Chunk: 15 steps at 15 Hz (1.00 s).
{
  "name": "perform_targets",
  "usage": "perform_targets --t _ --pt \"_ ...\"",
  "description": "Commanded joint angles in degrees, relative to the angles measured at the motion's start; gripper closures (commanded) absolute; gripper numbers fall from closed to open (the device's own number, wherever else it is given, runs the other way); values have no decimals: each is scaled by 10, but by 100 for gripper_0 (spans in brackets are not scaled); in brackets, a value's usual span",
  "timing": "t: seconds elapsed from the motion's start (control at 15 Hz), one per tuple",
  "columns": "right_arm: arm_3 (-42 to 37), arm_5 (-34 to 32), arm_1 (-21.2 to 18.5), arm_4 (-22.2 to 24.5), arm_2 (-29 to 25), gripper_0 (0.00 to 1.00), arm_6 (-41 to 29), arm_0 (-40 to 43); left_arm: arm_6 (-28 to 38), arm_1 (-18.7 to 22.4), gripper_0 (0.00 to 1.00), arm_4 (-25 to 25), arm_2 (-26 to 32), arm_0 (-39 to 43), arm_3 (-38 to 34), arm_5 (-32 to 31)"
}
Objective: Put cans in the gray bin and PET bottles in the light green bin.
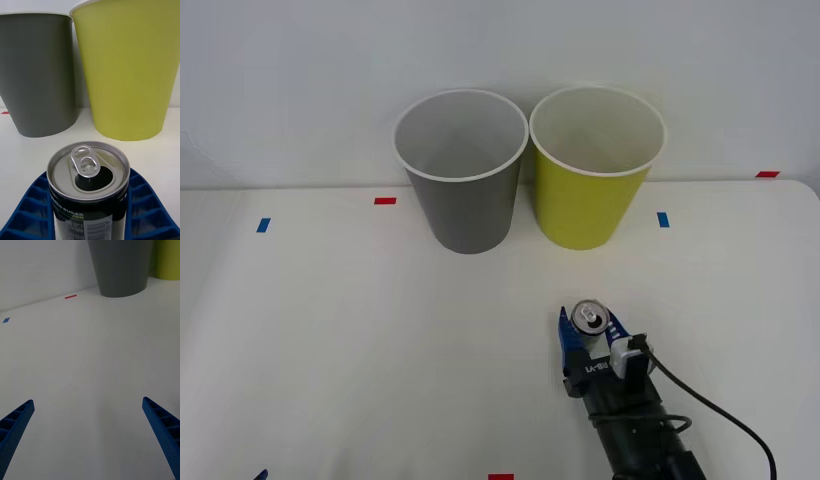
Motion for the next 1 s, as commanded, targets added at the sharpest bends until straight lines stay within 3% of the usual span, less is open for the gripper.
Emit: perform_targets --t 0.07,0.2,0.33,0.67,1.0 --pt "0 1 0 -7 0 91 -3 1 0 0 0 0 0 0 0 0" --pt "0 2 -1 -11 1 92 -4 1 0 0 0 0 0 0 0 0" --pt "-31 48 0 -18 0 93 -5 3 0 0 0 0 0 0 0 0" --pt "-159 221 6 -30 -21 94 -6 11 0 0 0 0 0 0 0 0" --pt "-302 459 5 -15 -58 94 -6 -16 0 0 0 0 0 0 0 0"
